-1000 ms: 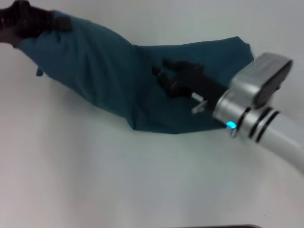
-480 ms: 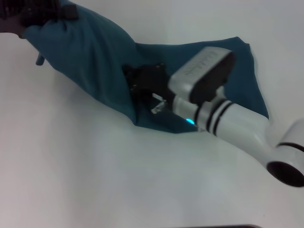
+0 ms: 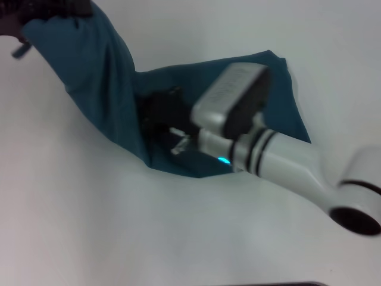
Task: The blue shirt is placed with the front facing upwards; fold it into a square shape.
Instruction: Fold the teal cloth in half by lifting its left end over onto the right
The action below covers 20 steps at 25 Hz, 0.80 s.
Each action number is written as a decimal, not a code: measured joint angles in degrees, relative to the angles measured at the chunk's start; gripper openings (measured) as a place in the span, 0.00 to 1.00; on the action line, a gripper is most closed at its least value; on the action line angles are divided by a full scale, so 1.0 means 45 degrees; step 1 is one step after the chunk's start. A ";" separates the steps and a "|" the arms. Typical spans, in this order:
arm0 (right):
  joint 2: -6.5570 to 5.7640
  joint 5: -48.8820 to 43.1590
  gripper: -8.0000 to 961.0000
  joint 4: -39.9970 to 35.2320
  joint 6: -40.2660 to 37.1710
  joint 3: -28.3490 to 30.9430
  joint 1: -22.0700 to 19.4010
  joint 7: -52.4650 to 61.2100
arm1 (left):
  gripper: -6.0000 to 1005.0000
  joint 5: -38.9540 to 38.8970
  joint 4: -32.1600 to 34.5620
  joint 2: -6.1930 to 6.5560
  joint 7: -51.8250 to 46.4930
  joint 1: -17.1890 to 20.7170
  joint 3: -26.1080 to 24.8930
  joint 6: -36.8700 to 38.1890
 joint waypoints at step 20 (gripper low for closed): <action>0.0092 -0.3334 0.02 0.0744 -0.0641 0.0544 -0.2243 -0.0400 | 0.09 0.0079 0.0350 0.0040 0.0003 0.0179 0.0087 -0.0489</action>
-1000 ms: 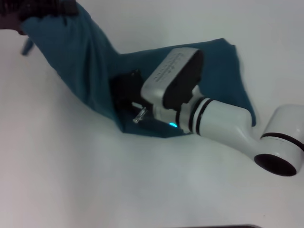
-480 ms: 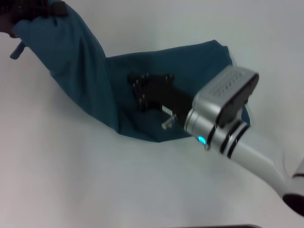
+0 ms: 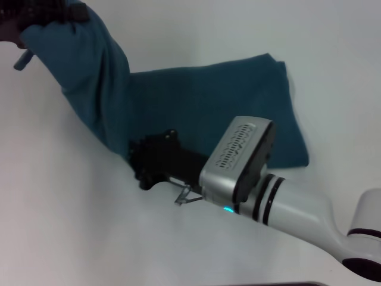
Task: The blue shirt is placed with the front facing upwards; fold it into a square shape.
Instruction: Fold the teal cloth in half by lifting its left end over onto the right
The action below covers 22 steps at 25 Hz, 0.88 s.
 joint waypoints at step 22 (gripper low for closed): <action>-0.0659 -0.4146 0.02 -0.4150 -0.9599 -0.0194 -0.3078 0.6746 | 0.09 -0.0027 -0.0109 0.0078 0.0171 -0.0013 0.0188 0.0512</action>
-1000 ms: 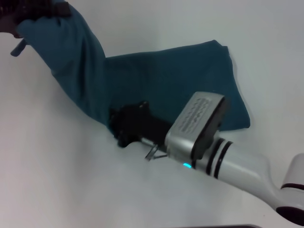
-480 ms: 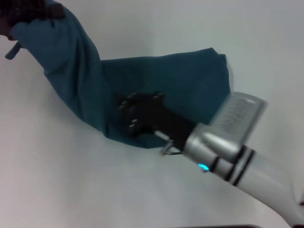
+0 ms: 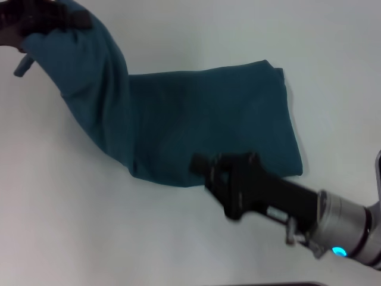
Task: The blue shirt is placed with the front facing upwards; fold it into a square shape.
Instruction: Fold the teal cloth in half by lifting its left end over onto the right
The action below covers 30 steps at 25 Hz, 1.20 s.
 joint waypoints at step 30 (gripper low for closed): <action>0.0333 -0.2707 0.02 -0.0554 0.0319 -0.1111 0.1374 0.1572 | 0.10 0.0329 -0.0832 -0.0676 -0.0841 -0.1781 0.3136 -0.0878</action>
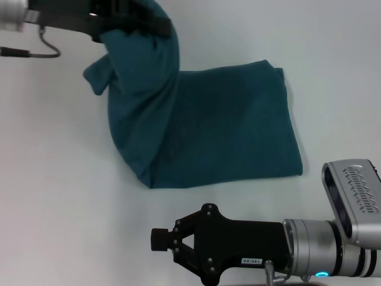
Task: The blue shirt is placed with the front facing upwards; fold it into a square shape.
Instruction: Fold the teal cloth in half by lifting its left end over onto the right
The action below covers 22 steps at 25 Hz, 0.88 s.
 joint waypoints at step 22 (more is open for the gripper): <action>0.0000 -0.0009 0.03 -0.0092 0.0319 0.0118 0.0093 0.0130 | 0.10 0.1014 0.1369 -0.1244 -0.0216 -0.2439 0.3019 -0.2330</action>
